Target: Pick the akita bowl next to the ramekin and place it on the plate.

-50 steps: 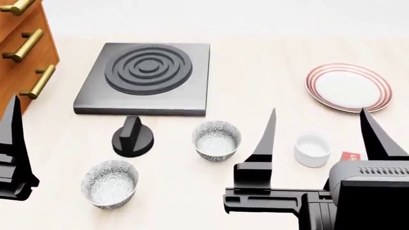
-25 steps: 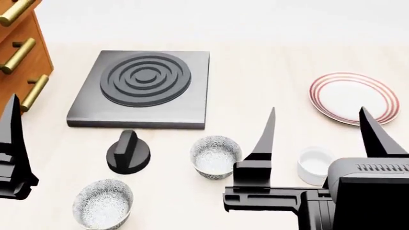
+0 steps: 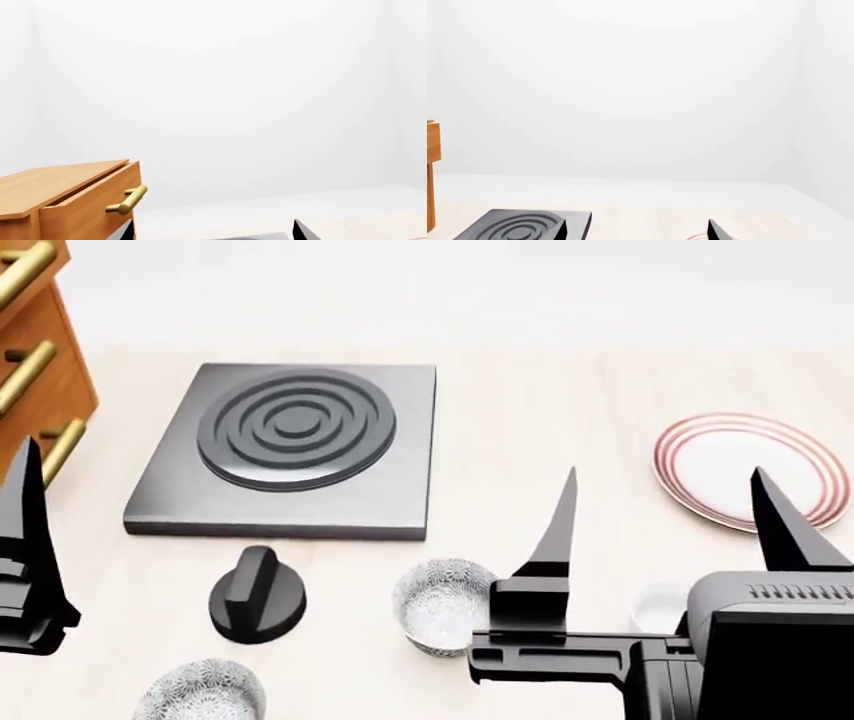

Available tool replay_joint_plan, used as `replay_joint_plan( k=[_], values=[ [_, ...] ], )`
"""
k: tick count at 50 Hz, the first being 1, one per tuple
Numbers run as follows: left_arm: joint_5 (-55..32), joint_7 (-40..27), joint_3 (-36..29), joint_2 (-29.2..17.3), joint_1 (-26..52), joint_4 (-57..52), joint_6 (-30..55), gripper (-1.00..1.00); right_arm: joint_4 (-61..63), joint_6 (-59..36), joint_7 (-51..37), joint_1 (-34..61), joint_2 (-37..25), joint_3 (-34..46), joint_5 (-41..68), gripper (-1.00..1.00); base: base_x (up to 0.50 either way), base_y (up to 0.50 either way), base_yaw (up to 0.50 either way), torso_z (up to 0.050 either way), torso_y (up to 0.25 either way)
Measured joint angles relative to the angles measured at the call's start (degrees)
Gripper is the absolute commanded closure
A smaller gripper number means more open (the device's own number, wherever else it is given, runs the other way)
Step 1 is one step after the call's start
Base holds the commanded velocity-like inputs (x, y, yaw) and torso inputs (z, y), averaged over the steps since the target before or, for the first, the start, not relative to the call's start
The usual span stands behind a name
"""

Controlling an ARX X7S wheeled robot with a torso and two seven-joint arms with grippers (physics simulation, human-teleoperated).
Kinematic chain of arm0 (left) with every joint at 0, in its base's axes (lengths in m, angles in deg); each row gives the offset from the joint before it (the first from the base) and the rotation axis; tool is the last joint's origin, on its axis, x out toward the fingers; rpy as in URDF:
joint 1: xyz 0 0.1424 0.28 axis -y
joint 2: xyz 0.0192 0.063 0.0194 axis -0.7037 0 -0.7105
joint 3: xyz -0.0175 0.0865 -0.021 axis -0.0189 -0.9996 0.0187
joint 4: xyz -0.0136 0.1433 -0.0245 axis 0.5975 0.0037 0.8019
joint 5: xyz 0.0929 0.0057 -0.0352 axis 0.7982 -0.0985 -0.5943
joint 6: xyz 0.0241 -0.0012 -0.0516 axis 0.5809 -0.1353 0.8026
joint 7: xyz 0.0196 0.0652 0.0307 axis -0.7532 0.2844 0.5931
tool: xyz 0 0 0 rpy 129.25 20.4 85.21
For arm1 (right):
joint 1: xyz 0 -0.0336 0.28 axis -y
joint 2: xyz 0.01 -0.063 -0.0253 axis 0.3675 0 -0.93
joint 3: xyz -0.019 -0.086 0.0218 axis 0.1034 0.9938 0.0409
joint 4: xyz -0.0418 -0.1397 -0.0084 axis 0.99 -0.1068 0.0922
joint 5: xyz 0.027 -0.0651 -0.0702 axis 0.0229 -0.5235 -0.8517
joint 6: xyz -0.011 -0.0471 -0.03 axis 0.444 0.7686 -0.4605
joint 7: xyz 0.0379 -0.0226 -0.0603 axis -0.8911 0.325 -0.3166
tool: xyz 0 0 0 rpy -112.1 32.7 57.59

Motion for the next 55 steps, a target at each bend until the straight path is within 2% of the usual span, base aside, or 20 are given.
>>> replay_joint_plan(
  k=[55],
  values=[
    [-1.15,-2.14,-1.87,-2.04,-0.58,1.37,-2.83,-1.00,-0.61,2.54,-0.35,-0.97,-1.34,1.40,-0.66,-1.00,0.15,0.00,0.00,0.000,0.000]
  ],
)
